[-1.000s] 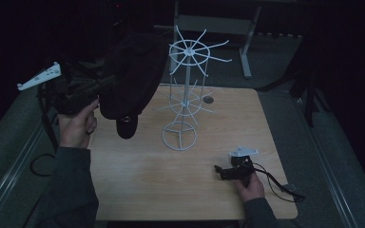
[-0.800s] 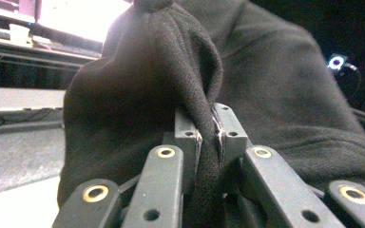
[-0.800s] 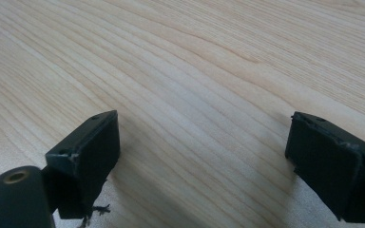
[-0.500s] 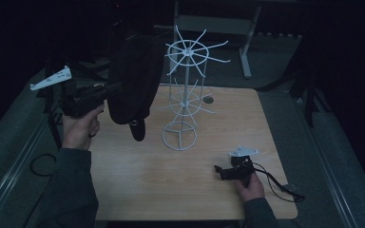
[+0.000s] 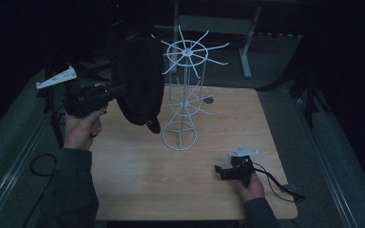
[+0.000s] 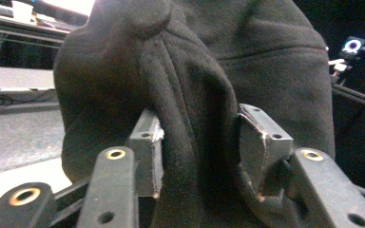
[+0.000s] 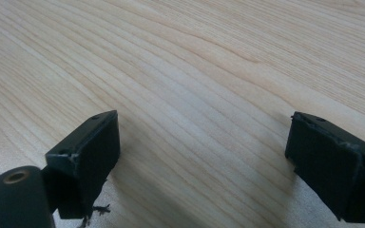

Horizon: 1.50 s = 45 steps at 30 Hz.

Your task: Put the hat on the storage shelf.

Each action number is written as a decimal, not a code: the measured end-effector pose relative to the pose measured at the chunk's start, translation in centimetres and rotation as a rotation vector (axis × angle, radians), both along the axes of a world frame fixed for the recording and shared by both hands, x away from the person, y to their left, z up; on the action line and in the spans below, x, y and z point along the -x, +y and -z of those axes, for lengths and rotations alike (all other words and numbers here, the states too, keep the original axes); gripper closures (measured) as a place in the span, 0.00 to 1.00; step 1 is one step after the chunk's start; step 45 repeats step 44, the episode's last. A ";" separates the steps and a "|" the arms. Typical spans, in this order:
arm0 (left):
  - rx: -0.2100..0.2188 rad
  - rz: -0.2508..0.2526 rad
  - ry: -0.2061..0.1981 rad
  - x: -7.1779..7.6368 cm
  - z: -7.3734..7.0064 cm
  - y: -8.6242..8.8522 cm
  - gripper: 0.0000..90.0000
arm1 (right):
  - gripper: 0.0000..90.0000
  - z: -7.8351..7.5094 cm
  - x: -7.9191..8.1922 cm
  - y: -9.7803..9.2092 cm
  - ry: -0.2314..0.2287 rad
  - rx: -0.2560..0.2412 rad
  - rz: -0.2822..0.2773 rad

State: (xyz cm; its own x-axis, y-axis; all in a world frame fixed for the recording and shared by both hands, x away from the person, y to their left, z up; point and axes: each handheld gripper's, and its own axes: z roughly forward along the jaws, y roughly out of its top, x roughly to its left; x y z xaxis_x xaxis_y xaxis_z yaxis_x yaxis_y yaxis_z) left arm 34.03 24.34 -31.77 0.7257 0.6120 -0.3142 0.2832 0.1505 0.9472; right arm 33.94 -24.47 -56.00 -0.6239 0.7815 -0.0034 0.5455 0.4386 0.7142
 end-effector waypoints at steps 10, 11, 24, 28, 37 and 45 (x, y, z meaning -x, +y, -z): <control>0.048 -0.024 -0.017 0.4 -0.1 0.7 0.51 | 0.12 0.0 0.0 0.0 0.000 0.001 0.000; 0.054 -0.023 -0.021 0.5 -0.2 0.7 0.51 | 0.12 0.0 0.0 0.0 0.000 0.001 -0.001; 0.044 -0.062 -0.037 1.1 -0.4 1.4 0.51 | 0.12 0.0 0.0 0.0 0.000 0.001 -0.001; 0.041 -0.079 -0.039 1.3 -0.1 1.9 0.51 | 0.12 0.0 0.0 0.0 -0.001 0.001 -0.001; 0.013 -0.120 -0.025 1.6 0.5 2.7 0.51 | 0.12 0.0 0.0 0.0 -0.001 0.001 -0.001; 0.018 -0.153 -0.014 2.0 1.2 3.6 0.51 | 0.12 0.0 0.0 0.0 0.000 0.001 -0.001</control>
